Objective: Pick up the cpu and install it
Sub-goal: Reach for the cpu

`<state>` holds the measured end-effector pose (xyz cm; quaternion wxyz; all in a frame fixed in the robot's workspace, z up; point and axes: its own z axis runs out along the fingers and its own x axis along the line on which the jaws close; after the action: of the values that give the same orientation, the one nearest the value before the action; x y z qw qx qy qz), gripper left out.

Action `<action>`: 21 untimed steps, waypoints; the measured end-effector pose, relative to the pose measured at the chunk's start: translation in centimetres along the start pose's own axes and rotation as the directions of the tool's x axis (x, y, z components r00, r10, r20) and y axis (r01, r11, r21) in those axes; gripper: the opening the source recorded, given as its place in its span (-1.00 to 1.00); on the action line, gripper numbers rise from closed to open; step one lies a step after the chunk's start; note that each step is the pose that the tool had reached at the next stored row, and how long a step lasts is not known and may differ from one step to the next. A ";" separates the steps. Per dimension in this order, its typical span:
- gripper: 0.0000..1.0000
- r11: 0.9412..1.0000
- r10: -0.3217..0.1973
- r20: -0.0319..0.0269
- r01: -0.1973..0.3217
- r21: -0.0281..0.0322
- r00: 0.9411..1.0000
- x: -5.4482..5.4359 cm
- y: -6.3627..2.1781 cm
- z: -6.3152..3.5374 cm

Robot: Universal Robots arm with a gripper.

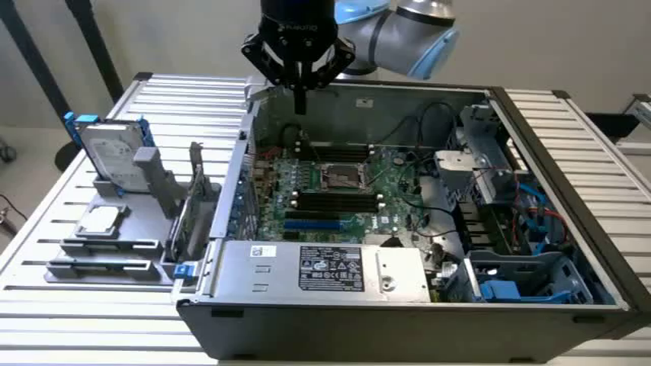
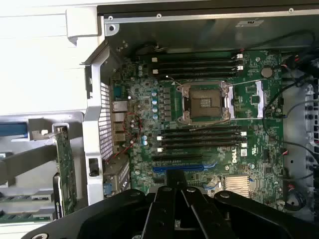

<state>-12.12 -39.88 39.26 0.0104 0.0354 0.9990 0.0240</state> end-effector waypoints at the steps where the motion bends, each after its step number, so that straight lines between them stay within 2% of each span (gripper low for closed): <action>1: -0.79 1.000 0.000 0.000 0.000 0.000 1.000 0.0 0.00 0.00; 11: -0.79 1.000 0.000 0.000 0.000 0.000 1.000 0.0 0.00 0.00; 15: -0.79 1.000 0.000 -0.003 0.000 0.000 1.000 0.1 -0.01 0.00; 21: -0.79 1.000 0.000 -0.006 0.000 0.001 1.000 2.7 0.38 0.01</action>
<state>-14.80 -39.31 39.22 0.0074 0.0355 0.9991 0.0238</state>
